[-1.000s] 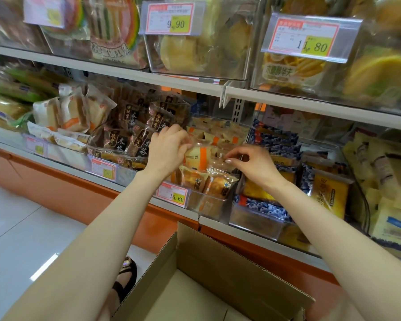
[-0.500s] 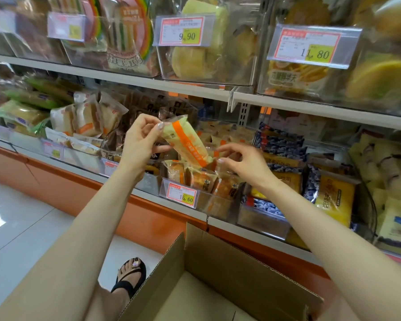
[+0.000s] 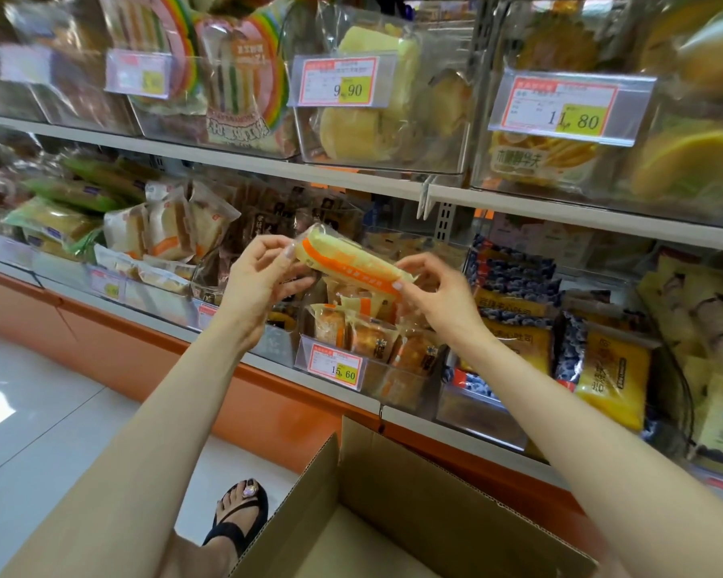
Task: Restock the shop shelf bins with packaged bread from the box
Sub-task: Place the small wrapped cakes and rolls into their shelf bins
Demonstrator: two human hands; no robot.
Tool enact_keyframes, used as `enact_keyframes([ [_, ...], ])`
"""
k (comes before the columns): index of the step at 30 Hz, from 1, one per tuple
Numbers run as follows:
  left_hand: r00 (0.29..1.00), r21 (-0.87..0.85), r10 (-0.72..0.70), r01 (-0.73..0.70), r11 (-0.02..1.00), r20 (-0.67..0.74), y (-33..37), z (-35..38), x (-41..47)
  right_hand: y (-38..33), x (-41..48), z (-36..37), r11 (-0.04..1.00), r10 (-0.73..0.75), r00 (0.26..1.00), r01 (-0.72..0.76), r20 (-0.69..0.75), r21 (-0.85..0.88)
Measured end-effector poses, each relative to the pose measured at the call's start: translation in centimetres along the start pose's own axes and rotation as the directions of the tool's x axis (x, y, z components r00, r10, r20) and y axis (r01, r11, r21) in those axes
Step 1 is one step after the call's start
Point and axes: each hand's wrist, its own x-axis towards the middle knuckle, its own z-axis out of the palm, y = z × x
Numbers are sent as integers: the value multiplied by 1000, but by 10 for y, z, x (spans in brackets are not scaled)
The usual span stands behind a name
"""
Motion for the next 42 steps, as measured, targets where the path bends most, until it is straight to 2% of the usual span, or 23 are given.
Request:
enact_keyframes([
  [3, 993, -25, -120, 119, 993, -21, -2, 3, 1, 1, -1, -2, 996, 20, 999, -16, -40, 83],
  [6, 964, -178, -260, 247, 953, -50, 2, 11, 0, 6, 1, -5, 999, 11, 994, -7, -105, 38],
  [8, 951, -199, -308, 296, 934, -35, 3, 14, -2, 10, 1, -6, 999, 33, 990, -29, -137, 36],
  [11, 953, -19, -302, 302, 953, 14, 0, 15, -3, 12, 2, -8, 998, 62, 989, -57, -136, 38],
  [14, 962, 132, -274, 272, 953, 3, -3, 13, -2, 10, 2, -8, 958, 147, 987, -125, -70, 259],
  [18, 961, 188, -275, 264, 946, 34, -6, 10, -3, 15, 8, -9, 930, 230, 960, -168, -160, 328],
  [20, 964, 189, -264, 252, 949, 40, -6, 11, -3, 16, 10, -12, 878, 305, 945, -230, -120, 421],
  [23, 978, 248, -206, 194, 949, 25, -8, 11, -2, 14, 11, -16, 833, 335, 942, -289, -15, 471],
  [26, 992, 343, -127, 124, 931, -15, -10, 13, -1, 12, 12, -20, 875, 336, 941, -298, -35, 381],
  [31, 1000, 510, 23, -18, 860, -4, -16, 23, -1, 5, 11, -28, 861, 343, 938, -290, -56, 418],
  [36, 971, 695, 135, -234, 680, 195, -25, 33, -3, 5, 11, -35, 898, 301, 925, -193, -233, 394],
  [38, 951, 716, 154, -304, 629, 269, -29, 35, -2, 7, 12, -39, 899, 305, 914, -182, -268, 399],
  [42, 907, 784, 150, -416, 461, 393, -35, 37, -1, 9, 12, -50, 880, 329, 895, -174, -302, 442],
])
